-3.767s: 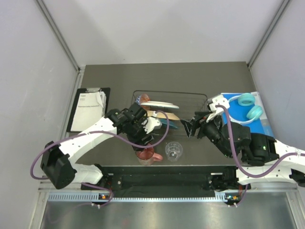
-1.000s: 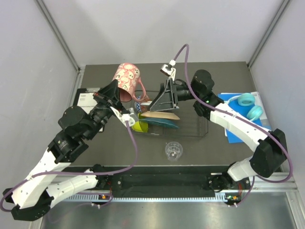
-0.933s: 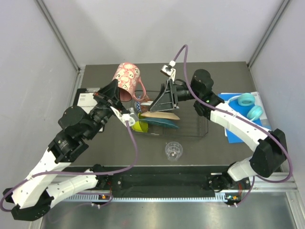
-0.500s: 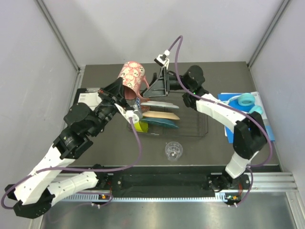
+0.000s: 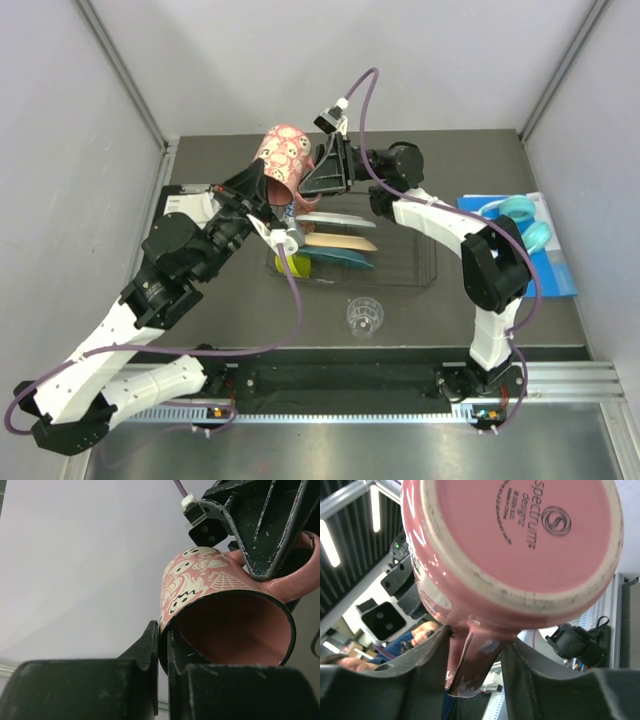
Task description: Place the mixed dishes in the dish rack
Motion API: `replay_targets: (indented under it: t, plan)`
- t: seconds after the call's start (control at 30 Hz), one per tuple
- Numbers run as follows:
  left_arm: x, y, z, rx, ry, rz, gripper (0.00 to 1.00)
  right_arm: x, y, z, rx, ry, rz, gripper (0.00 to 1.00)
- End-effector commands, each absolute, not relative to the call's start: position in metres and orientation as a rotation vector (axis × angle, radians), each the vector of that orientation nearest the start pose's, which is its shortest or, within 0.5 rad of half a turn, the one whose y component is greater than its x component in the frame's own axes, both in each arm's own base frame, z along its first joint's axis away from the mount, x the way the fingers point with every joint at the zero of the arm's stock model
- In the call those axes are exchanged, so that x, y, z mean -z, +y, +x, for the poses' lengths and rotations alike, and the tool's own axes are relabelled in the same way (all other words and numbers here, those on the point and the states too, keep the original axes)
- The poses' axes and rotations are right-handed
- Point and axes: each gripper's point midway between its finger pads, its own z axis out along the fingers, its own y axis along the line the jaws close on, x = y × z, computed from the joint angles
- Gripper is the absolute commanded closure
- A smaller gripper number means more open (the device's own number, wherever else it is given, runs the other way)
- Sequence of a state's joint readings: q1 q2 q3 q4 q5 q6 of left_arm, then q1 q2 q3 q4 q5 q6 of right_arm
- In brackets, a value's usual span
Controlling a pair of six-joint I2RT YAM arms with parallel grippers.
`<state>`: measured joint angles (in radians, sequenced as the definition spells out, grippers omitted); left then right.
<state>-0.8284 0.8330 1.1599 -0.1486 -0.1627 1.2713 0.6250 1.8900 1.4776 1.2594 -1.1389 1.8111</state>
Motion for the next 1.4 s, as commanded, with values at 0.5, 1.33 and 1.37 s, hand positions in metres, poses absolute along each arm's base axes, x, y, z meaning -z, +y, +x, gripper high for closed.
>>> replay_targets:
  t: [0.5,1.33,1.37]
  plan:
    - [-0.514,-0.165,0.230,-0.489,0.668,1.003,1.00,-0.425,0.371,0.177,-2.433,1.308,-1.019,0.55]
    - [-0.435,-0.159,0.245,-0.530,0.786,1.038,0.75,-0.450,0.356,0.172,-2.320,1.129,-0.961,1.00]
    - [-0.435,-0.160,0.245,-0.531,0.784,1.039,0.75,-0.450,0.356,0.171,-2.318,1.125,-0.962,1.00]
